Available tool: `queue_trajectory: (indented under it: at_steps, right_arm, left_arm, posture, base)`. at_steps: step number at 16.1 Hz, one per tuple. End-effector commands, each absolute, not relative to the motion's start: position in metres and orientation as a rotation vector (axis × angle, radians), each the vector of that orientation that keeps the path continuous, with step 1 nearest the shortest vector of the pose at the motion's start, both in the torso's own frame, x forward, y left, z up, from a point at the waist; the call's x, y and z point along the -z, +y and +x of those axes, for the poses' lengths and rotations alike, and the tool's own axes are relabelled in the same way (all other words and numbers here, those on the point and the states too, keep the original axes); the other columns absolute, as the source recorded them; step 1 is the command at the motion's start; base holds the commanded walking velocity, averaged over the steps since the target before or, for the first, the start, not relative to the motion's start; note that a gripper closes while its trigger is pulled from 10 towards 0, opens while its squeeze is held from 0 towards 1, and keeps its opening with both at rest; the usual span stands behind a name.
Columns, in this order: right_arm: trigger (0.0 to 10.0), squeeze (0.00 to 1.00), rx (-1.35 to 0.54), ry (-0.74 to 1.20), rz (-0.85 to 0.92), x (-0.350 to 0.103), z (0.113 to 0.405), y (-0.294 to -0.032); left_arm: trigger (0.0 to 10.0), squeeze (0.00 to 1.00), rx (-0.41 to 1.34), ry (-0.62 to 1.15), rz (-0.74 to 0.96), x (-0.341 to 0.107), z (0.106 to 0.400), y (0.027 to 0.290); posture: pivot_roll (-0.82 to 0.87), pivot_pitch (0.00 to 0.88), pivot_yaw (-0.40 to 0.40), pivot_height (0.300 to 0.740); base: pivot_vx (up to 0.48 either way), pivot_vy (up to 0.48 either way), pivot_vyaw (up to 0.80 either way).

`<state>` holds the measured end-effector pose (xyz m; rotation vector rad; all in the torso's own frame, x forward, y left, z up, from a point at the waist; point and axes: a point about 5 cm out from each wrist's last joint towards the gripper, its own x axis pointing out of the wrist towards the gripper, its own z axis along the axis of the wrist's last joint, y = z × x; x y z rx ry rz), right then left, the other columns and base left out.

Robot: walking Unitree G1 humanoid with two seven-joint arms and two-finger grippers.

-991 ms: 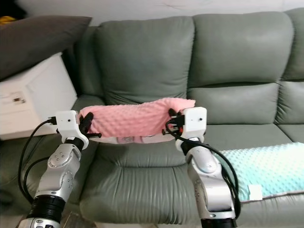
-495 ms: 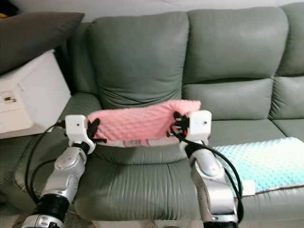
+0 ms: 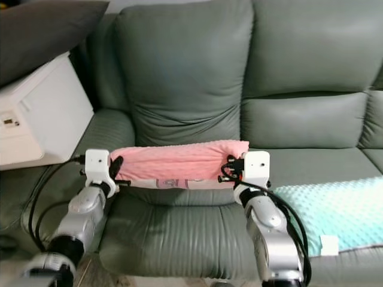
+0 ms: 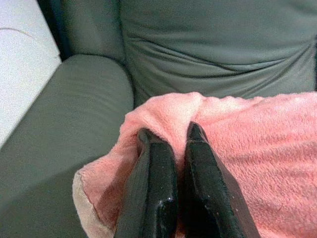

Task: Move the pillow to the sofa

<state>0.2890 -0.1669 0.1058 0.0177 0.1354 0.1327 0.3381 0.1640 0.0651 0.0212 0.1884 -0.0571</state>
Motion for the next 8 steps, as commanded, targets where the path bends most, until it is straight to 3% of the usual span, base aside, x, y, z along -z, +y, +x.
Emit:
queue_trajectory:
  at_steps: [1, 4, 8]
  right_arm:
    - [10.0, 0.00, -0.063, 0.138, 0.014, -0.105, 0.290, -0.186]
    - [10.0, 0.00, -0.053, 0.181, -0.029, -0.097, 0.289, -0.195]
    - [10.0, 0.00, -0.027, 0.151, -0.084, -0.096, 0.292, -0.196]
  left_arm:
    - [10.0, 0.00, -0.009, 0.179, 0.057, -0.069, 0.341, 0.181]
    - [10.0, 0.00, 0.020, 0.193, 0.074, -0.068, 0.345, 0.173]
    - [10.0, 0.00, 0.057, 0.199, -0.032, -0.068, 0.350, 0.150]
  posture:
    - [-0.22, 0.144, 0.089, 0.740]
    - [-0.23, 0.197, 0.096, 0.740]
    - [-0.24, 0.249, 0.094, 0.740]
  base:
    - [0.000, 0.000, 0.00]
    - [0.000, 0.000, 0.00]
    - [0.000, 0.000, 0.00]
